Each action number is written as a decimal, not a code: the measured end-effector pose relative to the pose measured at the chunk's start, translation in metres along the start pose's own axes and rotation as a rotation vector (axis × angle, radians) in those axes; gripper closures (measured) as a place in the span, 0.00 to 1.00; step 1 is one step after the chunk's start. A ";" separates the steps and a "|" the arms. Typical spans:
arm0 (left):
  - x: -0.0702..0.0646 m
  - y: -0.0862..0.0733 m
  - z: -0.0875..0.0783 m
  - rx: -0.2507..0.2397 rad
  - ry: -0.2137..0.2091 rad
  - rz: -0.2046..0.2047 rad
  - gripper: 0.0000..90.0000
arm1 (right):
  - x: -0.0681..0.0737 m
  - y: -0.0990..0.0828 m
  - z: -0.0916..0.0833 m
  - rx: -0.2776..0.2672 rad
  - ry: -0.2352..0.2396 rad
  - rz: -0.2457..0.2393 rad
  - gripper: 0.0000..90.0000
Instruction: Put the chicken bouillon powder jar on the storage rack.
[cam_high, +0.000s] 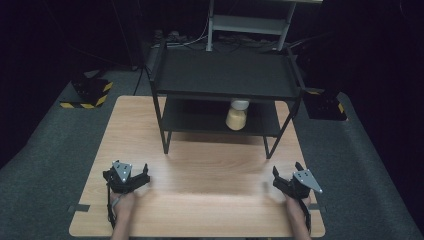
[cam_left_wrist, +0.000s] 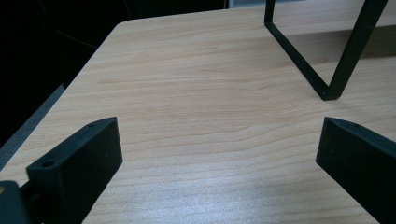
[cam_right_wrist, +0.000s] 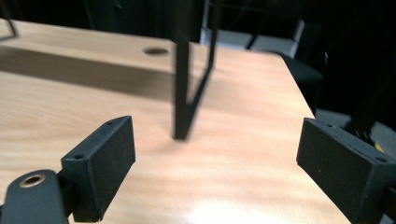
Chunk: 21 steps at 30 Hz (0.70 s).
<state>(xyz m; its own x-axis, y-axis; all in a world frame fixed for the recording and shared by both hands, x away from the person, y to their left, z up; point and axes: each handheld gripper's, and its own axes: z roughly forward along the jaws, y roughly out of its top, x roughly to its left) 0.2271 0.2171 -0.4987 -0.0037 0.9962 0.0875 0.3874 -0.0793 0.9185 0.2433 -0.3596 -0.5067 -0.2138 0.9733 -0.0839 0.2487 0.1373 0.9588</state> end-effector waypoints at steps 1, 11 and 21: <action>0.000 0.000 0.000 0.000 0.002 0.001 0.01 | -0.003 -0.002 0.000 0.002 -0.004 0.027 0.12; -0.001 -0.001 -0.001 -0.005 0.004 0.003 0.01 | 0.002 -0.002 0.001 0.011 -0.039 0.040 0.12; -0.001 -0.002 -0.001 -0.007 0.006 0.001 0.01 | 0.003 -0.001 0.002 0.025 -0.028 0.015 0.11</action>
<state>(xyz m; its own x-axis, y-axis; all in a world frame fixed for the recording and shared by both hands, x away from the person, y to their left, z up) 0.2255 0.2160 -0.4998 -0.0090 0.9958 0.0906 0.3807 -0.0804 0.9212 0.2444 -0.3568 -0.5080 -0.1833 0.9800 -0.0778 0.2752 0.1272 0.9529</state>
